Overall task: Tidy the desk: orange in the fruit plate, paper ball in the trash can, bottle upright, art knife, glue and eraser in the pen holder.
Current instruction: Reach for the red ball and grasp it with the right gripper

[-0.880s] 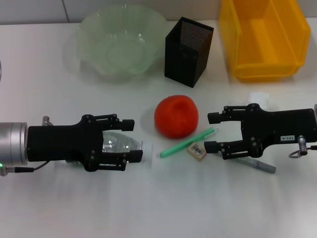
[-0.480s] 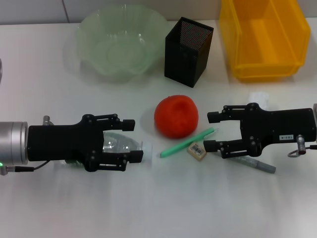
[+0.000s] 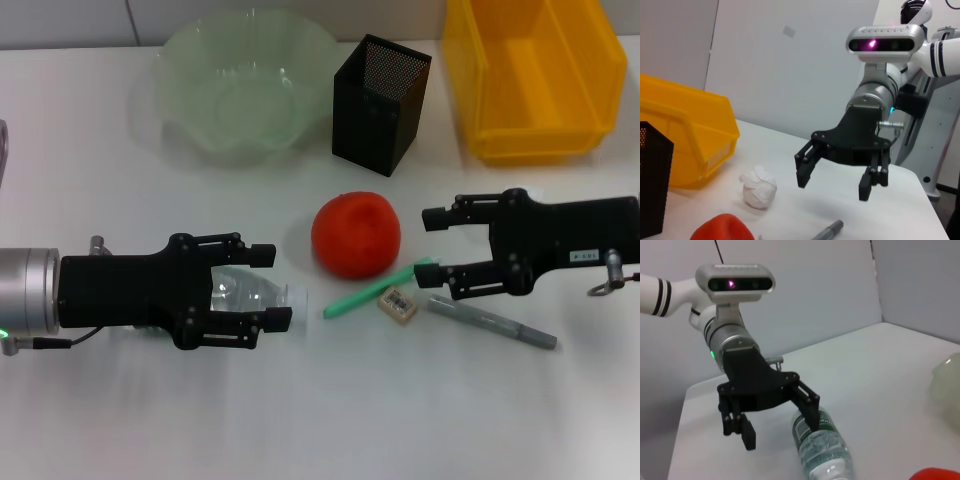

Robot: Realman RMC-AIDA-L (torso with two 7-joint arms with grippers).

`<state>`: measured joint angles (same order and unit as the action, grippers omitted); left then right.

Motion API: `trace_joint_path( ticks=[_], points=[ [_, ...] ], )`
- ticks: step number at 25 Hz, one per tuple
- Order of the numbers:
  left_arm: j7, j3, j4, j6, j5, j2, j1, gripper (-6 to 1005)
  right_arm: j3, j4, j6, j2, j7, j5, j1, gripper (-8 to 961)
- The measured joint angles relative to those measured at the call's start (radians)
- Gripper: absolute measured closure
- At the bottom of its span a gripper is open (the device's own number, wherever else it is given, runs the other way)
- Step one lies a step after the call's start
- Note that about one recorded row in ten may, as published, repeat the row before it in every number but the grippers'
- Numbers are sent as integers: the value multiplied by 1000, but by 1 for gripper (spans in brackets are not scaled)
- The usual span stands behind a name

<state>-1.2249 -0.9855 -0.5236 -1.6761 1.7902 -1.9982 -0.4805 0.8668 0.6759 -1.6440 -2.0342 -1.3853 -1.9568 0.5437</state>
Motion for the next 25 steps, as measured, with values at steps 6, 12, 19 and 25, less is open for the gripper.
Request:
trace_joint_path(
  ticks=[6,12,19,25],
  points=[
    [4,2,2,-1,0,-4,2,200,-6,128,-96,28,-203,-67,71,181],
    [5,0,8,-4,0,-8,2,200,-3,183,-115,42,-293,-192,165,181],
    [5,6,10,-12,0,-13,4,200,25,185,-36,35,-332,-305,306,181],
    [5,7,7,-13,-1,-17,5,200,122,168,113,-8,-333,-338,339,181]
  ],
)
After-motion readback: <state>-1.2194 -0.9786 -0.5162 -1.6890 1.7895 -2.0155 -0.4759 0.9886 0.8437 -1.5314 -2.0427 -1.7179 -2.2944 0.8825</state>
